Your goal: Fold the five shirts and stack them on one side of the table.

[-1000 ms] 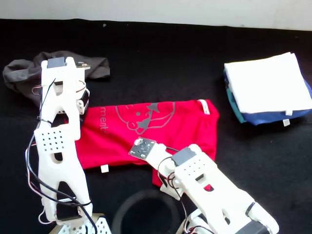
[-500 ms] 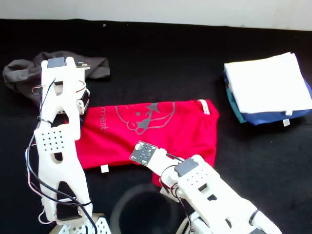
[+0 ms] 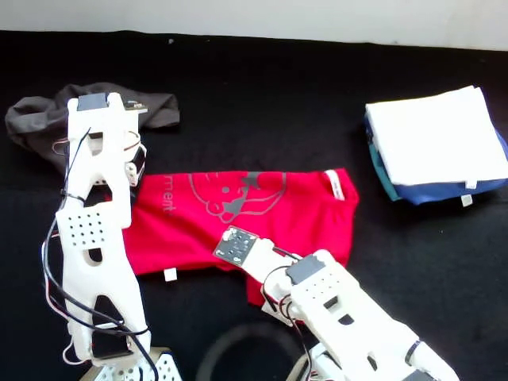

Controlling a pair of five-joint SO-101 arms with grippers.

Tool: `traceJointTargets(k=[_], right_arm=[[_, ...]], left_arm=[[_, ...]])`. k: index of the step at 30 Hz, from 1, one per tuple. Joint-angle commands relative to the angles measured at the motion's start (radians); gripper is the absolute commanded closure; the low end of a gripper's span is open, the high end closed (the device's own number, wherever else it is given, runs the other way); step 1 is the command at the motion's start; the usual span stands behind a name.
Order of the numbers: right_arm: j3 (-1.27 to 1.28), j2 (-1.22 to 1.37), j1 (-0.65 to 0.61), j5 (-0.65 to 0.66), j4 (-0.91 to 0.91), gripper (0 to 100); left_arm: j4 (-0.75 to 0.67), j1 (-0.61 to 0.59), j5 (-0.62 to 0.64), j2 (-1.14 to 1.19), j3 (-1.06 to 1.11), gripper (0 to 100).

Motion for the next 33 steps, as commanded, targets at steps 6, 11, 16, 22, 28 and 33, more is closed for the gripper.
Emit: traceJointTargets(k=[6, 11, 16, 22, 28, 33], right_arm=[[-0.170, 0.002, 0.116, 0.055, 0.148, 99.3], [-0.435, 0.018, 0.295, 0.149, 0.188, 99.3], [-0.613, 0.131, 0.315, 0.166, 0.188, 99.3], [-0.866, 0.455, 0.315, 0.166, 0.193, 98.9], [-1.110, 0.700, 0.320, 0.147, 0.251, 87.3], [-1.247, 0.797, 0.386, 0.021, 0.228, 84.3]], left_arm=[[-0.009, -0.015, 0.005, 0.012, -0.033, 99], [-0.009, -0.015, 0.005, 0.012, -0.033, 99], [-0.009, -0.015, 0.005, 0.012, -0.033, 99], [-0.009, -0.015, 0.003, 0.012, -0.033, 99], [-0.009, -0.016, 0.003, 0.012, -0.031, 99], [-0.009, -0.016, 0.003, 0.012, -0.031, 99]])
